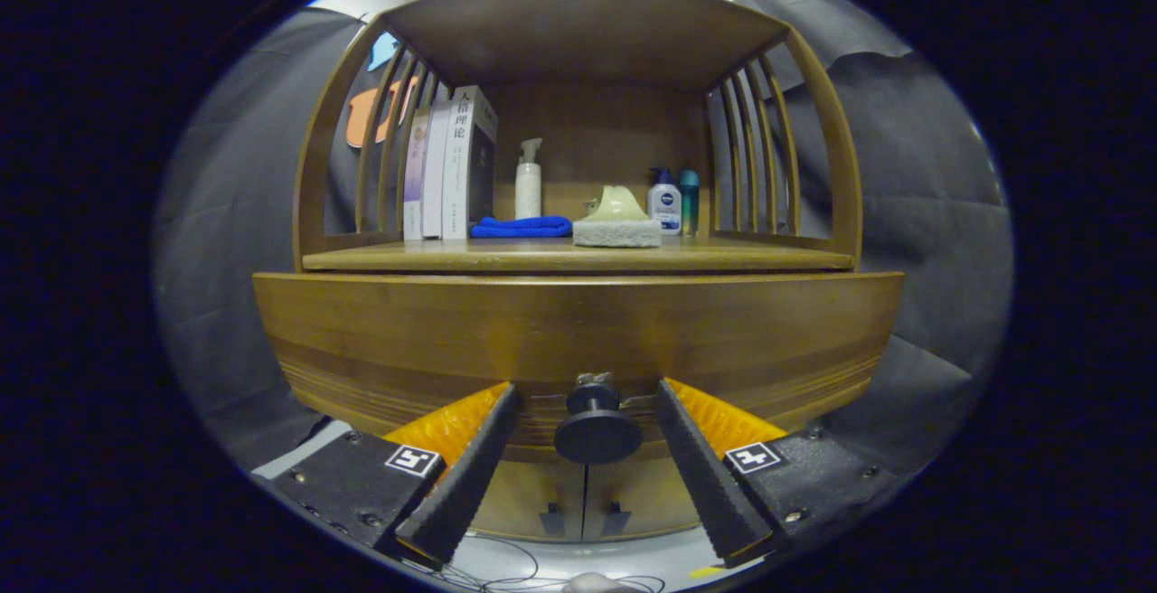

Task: Pull open the drawer, take out the items inside it, and place them on the countertop above the cabinet.

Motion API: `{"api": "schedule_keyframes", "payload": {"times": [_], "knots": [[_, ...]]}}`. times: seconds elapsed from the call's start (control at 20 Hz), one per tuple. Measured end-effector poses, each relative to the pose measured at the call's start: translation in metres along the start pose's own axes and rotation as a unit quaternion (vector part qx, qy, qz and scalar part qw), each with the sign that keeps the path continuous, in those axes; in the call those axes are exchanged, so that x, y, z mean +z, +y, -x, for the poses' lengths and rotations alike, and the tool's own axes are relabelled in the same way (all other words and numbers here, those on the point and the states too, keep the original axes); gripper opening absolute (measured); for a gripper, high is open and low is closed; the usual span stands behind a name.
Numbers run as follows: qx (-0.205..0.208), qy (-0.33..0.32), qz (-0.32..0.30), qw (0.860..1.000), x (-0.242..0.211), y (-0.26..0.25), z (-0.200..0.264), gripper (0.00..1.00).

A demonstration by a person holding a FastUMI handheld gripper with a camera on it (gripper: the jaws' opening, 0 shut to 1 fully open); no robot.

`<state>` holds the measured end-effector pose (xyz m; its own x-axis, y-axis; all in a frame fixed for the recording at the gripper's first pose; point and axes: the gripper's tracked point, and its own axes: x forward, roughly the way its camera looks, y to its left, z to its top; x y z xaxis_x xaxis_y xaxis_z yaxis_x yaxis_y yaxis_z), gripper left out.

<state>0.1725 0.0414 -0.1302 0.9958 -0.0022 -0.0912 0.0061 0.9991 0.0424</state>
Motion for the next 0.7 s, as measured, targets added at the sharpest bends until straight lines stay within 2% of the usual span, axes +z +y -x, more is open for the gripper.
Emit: {"api": "schedule_keyframes", "payload": {"times": [0.7], "knots": [[0.009, -0.005, -0.006, 1.000, 0.0002, 0.0001, -0.0014, 0.99]]}}
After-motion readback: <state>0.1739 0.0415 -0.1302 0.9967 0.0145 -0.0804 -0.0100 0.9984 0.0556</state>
